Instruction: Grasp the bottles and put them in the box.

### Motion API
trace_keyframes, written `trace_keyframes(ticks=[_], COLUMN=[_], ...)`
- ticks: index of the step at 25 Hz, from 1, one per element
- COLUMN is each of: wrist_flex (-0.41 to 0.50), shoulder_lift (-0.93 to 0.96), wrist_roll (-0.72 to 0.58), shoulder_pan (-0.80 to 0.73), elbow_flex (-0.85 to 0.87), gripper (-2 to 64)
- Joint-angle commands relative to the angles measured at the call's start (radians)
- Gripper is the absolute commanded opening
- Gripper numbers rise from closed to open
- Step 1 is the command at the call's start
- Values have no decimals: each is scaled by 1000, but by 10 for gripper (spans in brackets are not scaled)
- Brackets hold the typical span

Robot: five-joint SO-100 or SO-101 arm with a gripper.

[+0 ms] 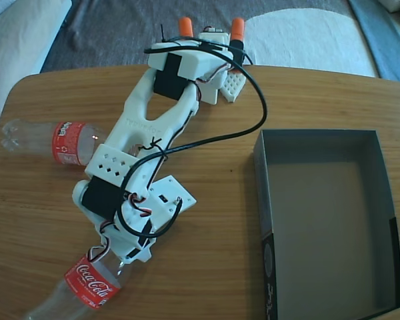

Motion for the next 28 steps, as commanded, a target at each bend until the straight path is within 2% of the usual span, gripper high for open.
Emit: trace_keyframes(ticks=[1, 4, 13, 21, 25, 28], wrist_flex=[2, 23, 314, 324, 324, 325], shoulder_lift=[129, 195, 422, 641, 727, 787], wrist_roll=[14, 57, 60, 54, 58, 63], shoulder_pan=[-11, -32, -163, -296, -442, -578], elbow_flex=[-49, -60, -58, -48, -37, 34], gripper=[-2, -2, -2, -3, -3, -3])
